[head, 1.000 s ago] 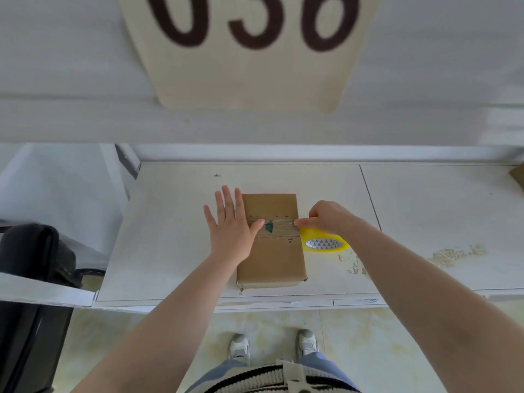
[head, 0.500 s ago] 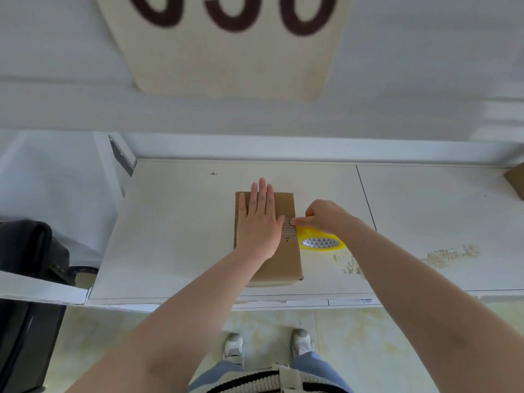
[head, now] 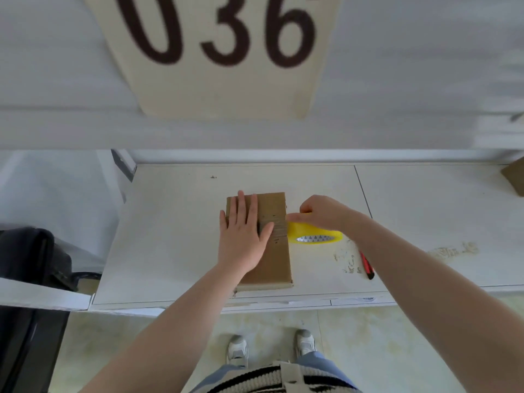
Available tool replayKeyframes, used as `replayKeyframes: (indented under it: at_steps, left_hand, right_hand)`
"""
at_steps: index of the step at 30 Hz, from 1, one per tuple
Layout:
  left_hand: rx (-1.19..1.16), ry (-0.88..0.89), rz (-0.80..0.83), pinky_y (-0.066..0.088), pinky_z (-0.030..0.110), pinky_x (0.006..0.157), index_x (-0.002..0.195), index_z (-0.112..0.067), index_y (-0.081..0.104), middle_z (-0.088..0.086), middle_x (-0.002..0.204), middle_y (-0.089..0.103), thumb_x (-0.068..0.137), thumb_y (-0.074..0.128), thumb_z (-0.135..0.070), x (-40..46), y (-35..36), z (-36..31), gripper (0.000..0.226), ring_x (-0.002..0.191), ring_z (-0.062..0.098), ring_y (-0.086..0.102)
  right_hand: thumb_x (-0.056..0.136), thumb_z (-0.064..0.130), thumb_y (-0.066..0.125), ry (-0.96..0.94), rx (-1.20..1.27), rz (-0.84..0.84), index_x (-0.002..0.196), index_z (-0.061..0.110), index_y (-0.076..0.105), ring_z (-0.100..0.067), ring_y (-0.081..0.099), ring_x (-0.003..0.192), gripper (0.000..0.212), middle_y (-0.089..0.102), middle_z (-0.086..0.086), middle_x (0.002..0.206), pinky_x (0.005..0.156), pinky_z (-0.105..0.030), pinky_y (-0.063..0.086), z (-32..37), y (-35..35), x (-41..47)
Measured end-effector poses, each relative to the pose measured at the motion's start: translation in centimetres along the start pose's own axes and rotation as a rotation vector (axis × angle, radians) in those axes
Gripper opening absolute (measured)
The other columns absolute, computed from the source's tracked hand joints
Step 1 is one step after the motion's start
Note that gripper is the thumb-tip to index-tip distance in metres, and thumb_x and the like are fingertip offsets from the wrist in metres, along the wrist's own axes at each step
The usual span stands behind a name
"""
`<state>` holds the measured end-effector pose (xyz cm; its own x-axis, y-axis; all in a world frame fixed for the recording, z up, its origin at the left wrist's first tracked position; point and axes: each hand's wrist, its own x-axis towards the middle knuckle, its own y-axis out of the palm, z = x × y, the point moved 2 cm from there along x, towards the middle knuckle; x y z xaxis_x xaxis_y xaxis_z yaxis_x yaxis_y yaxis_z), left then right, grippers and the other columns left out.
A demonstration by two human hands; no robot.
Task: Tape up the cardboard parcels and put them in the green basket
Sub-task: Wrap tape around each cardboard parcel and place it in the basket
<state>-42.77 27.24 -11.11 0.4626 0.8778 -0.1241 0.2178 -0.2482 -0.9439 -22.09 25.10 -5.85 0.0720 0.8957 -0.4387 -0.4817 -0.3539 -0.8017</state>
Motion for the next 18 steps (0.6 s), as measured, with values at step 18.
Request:
replayKeyframes:
  at_steps: [18]
  left_hand:
    - [-0.457, -0.03, 0.241, -0.012, 0.057, 0.119, 0.155, -0.037, -0.014, -0.01, 0.163, -0.023, 0.072, 0.026, -0.087, 0.4, -2.8, 6.1, 0.105, 0.151, 0.013, -0.017]
  right_hand:
    - [0.079, 0.076, 0.053, 0.1, -0.262, -0.111, 0.056, 0.014, 0.05, -0.014, 0.05, 0.053, 0.066, 0.049, 0.002, 0.054, 0.05, -0.027, 0.031, 4.9, -0.3, -0.7]
